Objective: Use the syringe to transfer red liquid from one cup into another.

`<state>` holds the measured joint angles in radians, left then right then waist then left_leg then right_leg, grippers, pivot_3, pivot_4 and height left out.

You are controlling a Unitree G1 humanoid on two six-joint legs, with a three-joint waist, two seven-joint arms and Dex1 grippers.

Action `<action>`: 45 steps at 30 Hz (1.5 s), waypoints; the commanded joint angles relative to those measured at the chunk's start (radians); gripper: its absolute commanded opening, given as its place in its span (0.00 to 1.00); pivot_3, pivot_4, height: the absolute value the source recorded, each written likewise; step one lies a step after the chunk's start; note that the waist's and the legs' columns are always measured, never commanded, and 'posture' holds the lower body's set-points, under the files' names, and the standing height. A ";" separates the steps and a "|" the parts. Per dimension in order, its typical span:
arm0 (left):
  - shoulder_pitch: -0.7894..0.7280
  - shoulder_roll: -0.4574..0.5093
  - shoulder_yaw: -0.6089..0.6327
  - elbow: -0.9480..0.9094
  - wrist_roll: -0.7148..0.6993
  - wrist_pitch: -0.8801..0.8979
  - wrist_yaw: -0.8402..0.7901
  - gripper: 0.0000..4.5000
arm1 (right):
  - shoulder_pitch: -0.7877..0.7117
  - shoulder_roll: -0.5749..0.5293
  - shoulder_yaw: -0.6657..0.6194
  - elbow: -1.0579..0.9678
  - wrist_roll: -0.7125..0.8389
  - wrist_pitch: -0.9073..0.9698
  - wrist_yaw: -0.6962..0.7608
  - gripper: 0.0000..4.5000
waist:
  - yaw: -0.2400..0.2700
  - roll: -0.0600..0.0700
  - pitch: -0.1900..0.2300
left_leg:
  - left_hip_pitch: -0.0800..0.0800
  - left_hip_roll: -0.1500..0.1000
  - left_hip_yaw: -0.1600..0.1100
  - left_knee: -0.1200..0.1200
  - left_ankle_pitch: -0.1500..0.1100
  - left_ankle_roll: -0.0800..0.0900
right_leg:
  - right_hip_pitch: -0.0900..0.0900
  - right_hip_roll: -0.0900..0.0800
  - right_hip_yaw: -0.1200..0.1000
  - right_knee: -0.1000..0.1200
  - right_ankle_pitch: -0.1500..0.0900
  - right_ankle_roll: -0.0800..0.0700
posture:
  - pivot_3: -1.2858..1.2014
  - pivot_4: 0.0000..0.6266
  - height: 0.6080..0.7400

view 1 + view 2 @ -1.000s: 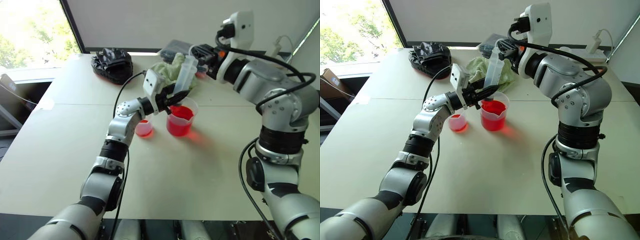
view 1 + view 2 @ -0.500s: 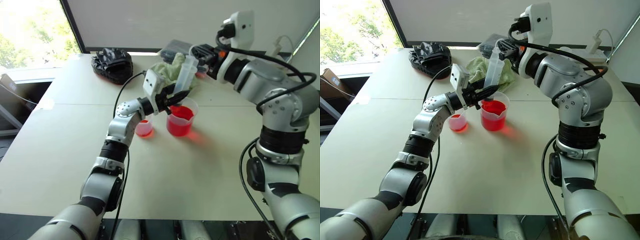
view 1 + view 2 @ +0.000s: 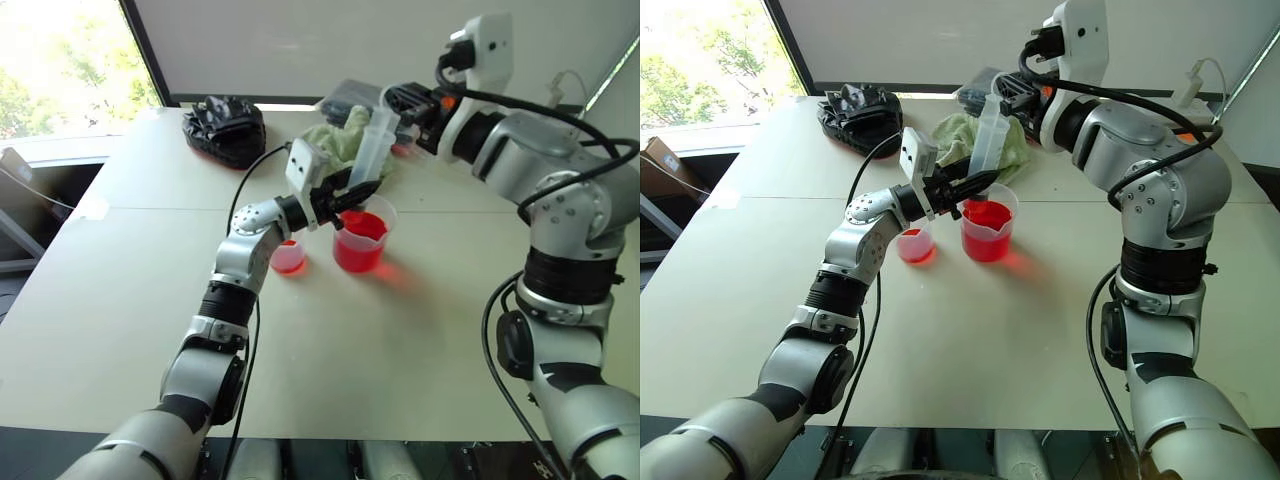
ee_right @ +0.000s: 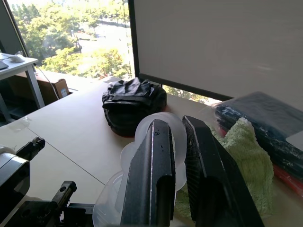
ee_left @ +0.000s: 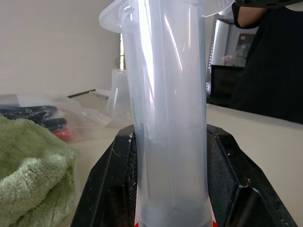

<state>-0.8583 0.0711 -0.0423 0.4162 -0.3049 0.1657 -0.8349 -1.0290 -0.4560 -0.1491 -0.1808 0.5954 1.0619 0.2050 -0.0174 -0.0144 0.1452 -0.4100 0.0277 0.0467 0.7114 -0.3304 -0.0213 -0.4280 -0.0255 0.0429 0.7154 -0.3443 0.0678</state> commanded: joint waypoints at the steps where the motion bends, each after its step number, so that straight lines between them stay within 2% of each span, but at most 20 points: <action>1: 0.026 -0.019 -0.073 -0.059 0.001 -0.017 -0.080 0.30 | -0.068 -0.046 -0.110 -0.019 -0.052 -0.118 -0.043 0.01 | 0.000 0.000 0.000 | 0.000 0.000 0.000 0.000 0.000 0.000 | 0.000 0.000 0.000 0.000 0.000 0.000 | 0.52 0.24 1.00; 3: 0.022 -0.021 -0.071 -0.056 0.001 -0.021 -0.078 0.30 | -0.060 -0.043 -0.109 -0.028 -0.044 -0.111 -0.037 0.01 | 0.000 0.000 0.000 | 0.000 0.000 0.000 0.000 0.000 0.000 | 0.000 0.000 0.000 0.000 0.000 0.000 | 0.52 0.24 1.00; 6: 0.014 -0.024 -0.063 -0.047 -0.005 -0.033 -0.078 0.30 | -0.052 -0.036 -0.107 -0.039 -0.027 -0.096 -0.026 0.25 | 0.002 0.000 0.000 | 0.000 0.000 0.000 0.000 0.000 0.000 | 0.000 0.000 0.000 0.000 0.000 0.000 | 0.52 0.24 1.00; 10: 0.005 -0.024 -0.055 -0.036 -0.002 -0.054 -0.068 0.30 | -0.029 -0.047 -0.100 -0.059 -0.006 -0.065 0.005 0.72 | 0.002 0.000 0.000 | 0.000 0.000 0.000 0.000 0.000 0.000 | 0.000 0.000 0.000 0.000 0.000 0.000 | 0.52 0.24 1.00; 20: -0.013 -0.044 -0.010 0.028 0.024 -0.226 -0.020 0.30 | 0.082 -0.171 -0.165 -0.137 0.208 0.076 0.213 0.72 | 0.005 0.000 0.000 | 0.000 0.000 0.000 -0.002 -0.001 0.001 | 0.002 0.000 0.000 -0.008 0.000 0.000 | 0.52 0.24 1.00; 25: -0.007 -0.056 -0.011 0.053 0.044 -0.290 0.008 0.30 | 0.120 -0.245 -0.152 -0.153 0.237 0.075 0.287 0.72 | 0.002 0.000 0.000 | 0.000 0.001 0.000 -0.005 -0.001 0.002 | 0.002 0.000 0.000 -0.011 0.000 0.000 | 0.52 0.24 1.00; 29: -0.012 -0.059 -0.012 0.066 0.049 -0.318 0.016 0.30 | 0.114 -0.241 -0.178 -0.136 0.278 0.093 0.286 0.72 | 0.003 0.000 0.000 | 0.000 0.001 0.000 -0.006 -0.001 0.002 | 0.002 0.000 0.000 -0.012 0.000 0.000 | 0.52 0.24 1.00; 36: -0.044 -0.056 0.006 0.097 0.042 -0.337 0.033 0.30 | 0.190 -0.215 -0.232 -0.159 0.407 0.141 0.256 0.72 | 0.006 0.000 0.000 | 0.000 0.000 0.000 -0.007 -0.001 0.001 | 0.002 0.000 0.000 -0.013 0.000 0.000 | 0.52 0.24 1.00; 45: -0.057 -0.058 0.015 0.100 0.034 -0.335 0.035 0.30 | 0.313 -0.194 -0.199 -0.209 0.408 0.096 0.221 0.72 | 0.002 0.000 0.000 | 0.000 0.000 0.000 -0.008 0.000 0.001 | 0.002 0.000 0.000 -0.013 0.000 0.000 | 0.52 0.24 1.00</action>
<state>-0.8849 0.0179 -0.0431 0.5351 -0.2528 -0.1460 -0.8017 -0.7017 -0.6635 -0.3392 -0.3523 0.9971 1.1932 0.4419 -0.0155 -0.0145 0.1452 -0.4098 0.0281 0.0469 0.7031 -0.3306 -0.0206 -0.4261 -0.0252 0.0425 0.7021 -0.3441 0.0681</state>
